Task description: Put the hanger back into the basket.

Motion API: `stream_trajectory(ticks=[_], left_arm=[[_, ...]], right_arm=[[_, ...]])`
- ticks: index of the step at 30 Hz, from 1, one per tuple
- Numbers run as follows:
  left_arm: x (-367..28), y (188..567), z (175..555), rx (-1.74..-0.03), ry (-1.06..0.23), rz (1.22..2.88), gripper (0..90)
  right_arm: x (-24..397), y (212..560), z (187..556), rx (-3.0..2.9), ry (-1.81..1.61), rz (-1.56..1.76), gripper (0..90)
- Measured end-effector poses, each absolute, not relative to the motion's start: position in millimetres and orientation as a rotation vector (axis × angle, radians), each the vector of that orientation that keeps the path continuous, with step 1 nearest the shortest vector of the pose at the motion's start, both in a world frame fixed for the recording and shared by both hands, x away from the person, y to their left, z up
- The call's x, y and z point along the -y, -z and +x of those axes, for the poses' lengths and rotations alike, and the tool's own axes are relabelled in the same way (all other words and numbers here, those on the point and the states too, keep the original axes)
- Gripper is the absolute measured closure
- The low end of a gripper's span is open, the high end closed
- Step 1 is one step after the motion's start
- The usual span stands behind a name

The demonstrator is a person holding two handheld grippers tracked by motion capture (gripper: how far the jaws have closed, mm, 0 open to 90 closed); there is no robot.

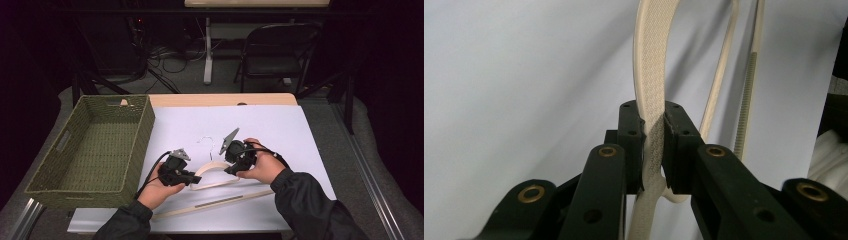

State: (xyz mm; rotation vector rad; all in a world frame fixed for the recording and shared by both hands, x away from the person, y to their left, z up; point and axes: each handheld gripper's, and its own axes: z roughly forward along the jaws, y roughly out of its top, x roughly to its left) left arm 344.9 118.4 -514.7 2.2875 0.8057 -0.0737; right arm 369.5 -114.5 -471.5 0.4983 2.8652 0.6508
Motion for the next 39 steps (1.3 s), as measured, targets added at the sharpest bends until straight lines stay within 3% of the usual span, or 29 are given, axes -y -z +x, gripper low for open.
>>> stream_trajectory(ticks=[5, 11, 14, 18, 19, 24, 28, 39], left_arm=[[-119, 514, 343, -0.797, 0.084, 2.281, 80.5], [-119, 513, 341, -0.791, 0.082, 2.291, 80.6], [-120, 512, 341, -0.781, 0.094, 2.287, 80.1], [-125, 507, 339, -0.755, 0.143, 2.249, 71.3], [-127, 505, 337, -0.746, 0.144, 2.248, 65.3], [-133, 501, 332, -0.707, 0.171, 2.276, 61.2], [-133, 504, 328, -0.690, 0.193, 2.321, 61.1], [-128, 511, 324, -0.644, 0.213, 2.396, 72.9]], right_arm=[[105, 481, 374, -2.889, -0.616, 0.498, 61.6], [97, 485, 374, -2.889, -0.621, 0.468, 73.2], [97, 482, 371, -2.877, -0.626, 0.440, 73.9], [99, 478, 364, -2.847, -0.626, 0.370, 74.5], [100, 475, 359, -2.823, -0.633, 0.344, 74.8], [102, 470, 352, -2.789, -0.638, 0.302, 75.1], [103, 467, 346, -2.770, -0.637, 0.270, 75.4], [105, 463, 336, -2.751, -0.649, 0.230, 75.8]])
